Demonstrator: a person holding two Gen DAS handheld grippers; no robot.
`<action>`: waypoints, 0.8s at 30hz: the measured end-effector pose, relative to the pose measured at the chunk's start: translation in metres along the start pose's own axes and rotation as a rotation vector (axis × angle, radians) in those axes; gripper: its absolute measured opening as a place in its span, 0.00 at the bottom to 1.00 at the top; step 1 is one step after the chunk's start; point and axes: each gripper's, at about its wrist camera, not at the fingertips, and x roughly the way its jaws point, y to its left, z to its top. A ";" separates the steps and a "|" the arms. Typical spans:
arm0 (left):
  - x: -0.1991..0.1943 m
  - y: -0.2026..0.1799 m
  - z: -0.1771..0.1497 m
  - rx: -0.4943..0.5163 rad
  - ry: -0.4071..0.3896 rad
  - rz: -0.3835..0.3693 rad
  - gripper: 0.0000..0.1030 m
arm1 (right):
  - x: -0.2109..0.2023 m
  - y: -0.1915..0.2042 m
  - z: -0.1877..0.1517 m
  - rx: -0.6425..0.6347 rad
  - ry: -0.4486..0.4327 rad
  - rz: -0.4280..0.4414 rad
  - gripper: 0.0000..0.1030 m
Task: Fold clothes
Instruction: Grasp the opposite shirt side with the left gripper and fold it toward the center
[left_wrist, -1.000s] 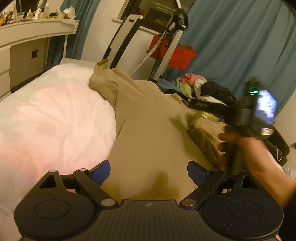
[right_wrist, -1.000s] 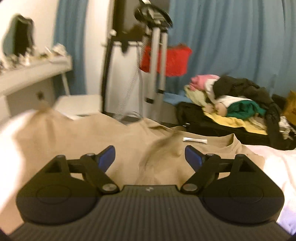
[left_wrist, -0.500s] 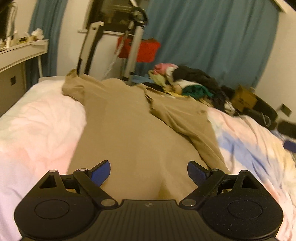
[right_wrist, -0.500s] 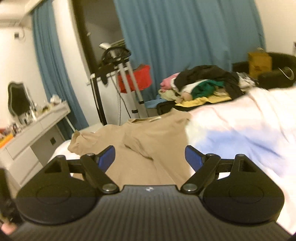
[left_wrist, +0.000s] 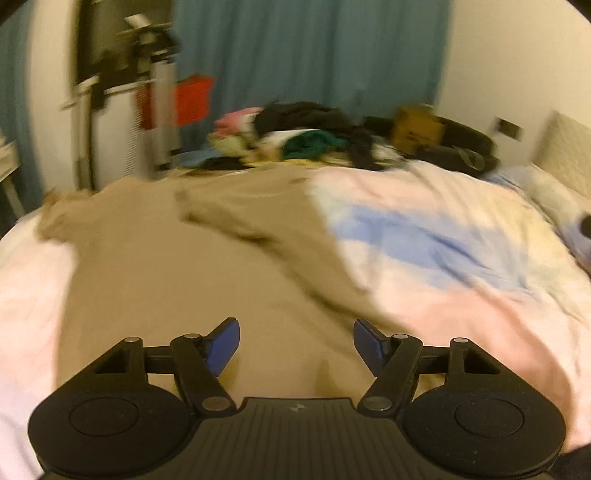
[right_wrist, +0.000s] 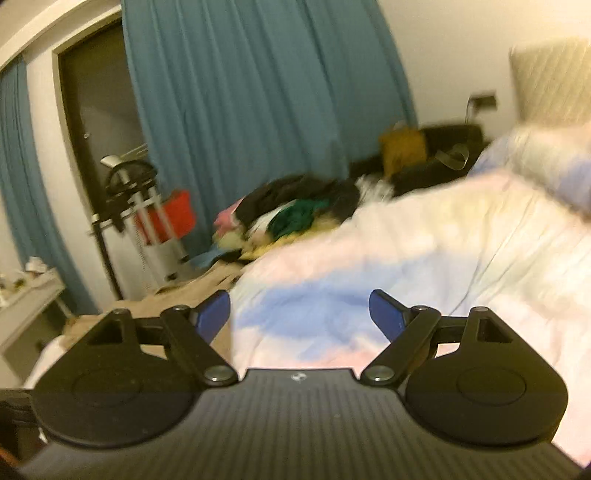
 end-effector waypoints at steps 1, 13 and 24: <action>0.003 -0.014 0.000 0.007 0.023 -0.027 0.66 | -0.001 -0.003 0.001 0.003 -0.017 -0.003 0.82; 0.084 -0.116 -0.035 -0.150 0.381 -0.195 0.54 | 0.018 -0.048 -0.009 0.224 0.043 -0.015 0.82; 0.075 -0.071 -0.040 -0.392 0.379 -0.230 0.02 | 0.024 -0.060 -0.018 0.289 0.086 -0.038 0.82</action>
